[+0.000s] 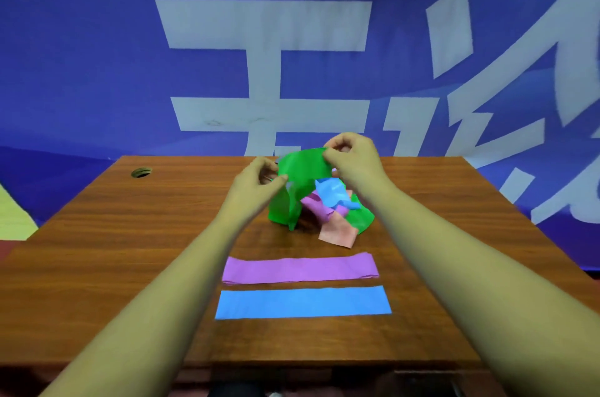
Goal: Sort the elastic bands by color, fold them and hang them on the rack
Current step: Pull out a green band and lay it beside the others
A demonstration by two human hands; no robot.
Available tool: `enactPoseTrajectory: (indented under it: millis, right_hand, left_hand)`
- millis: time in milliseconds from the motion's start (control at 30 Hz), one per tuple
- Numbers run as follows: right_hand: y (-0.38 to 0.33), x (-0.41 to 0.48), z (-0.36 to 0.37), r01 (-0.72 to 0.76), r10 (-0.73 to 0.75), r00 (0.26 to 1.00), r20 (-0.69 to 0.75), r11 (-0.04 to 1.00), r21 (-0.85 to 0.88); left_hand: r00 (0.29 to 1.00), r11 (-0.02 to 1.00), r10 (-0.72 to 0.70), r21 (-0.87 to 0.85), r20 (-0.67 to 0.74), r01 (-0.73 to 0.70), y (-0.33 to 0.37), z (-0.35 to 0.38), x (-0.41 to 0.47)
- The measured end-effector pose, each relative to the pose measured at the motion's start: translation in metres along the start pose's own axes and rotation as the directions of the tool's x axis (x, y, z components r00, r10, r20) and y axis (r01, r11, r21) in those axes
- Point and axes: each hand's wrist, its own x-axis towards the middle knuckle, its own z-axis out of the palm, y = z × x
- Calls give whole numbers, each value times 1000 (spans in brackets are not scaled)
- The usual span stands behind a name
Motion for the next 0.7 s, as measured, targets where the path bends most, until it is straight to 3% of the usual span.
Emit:
enactPoseTrajectory:
  millis: [200,400,567,700]
  right_hand:
    - [-53,-6,-20,122,-122,992,15,991,-57]
    - [-95,-16,-41,213,-209,974,87,977,-35]
    - [-101,-20,-68,92,-95,993,73,995,36]
    - [-83,-28,-94,-57,47,996,78,990,129]
  left_hand:
    - [987,962,66,-274,147,-23,43,-5,-14]
    - [927,865,129,-497,352,68,91,8,-25]
    - [935,764,132,-635,328,115,110,18,-32]
    - [920,793,111,-591,377,147,111,26,-37]
